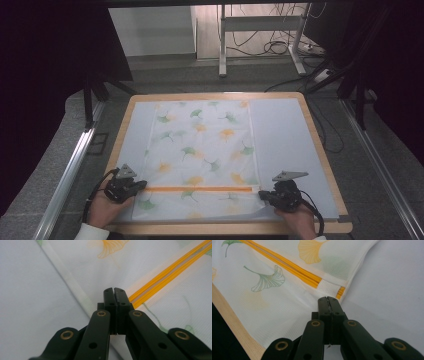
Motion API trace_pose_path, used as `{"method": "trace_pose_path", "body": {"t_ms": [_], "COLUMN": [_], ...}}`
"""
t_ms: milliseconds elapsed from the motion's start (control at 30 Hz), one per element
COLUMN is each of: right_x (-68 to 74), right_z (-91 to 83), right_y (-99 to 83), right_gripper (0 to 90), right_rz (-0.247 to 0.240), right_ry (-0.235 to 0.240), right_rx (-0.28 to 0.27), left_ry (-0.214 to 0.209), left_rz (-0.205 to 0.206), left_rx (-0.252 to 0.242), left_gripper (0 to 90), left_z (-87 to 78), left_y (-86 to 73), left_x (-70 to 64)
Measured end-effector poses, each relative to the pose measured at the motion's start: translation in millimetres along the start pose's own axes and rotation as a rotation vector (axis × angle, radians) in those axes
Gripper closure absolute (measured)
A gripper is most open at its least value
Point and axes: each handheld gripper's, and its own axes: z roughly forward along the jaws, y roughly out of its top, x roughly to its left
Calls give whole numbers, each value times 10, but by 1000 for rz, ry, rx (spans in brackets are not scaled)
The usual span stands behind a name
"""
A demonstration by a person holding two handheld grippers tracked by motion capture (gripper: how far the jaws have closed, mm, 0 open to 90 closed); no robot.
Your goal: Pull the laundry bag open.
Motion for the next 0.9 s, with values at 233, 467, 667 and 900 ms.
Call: {"method": "trace_pose_path", "body": {"t_ms": [233,467,667,900], "right_x": [-2,1,8,28], "right_z": [0,2,0,-2], "right_y": [0,-1,-1,3], "right_gripper": [896,895,895,894], "right_rz": [0,6,-1,-16], "right_ry": [1,0,-3,-14], "right_rx": [0,-2,-2,-1], "left_ry": [-29,-17,-1,-1], "left_rz": [-67,-57,-47,-65], "left_rx": [-29,-28,-49,-94], "left_gripper": [900,900,862,796], "left_z": [-65,-46,-16,-46], "left_y": [-86,-75,-79,-76], "left_x": [126,112,88,80]}}
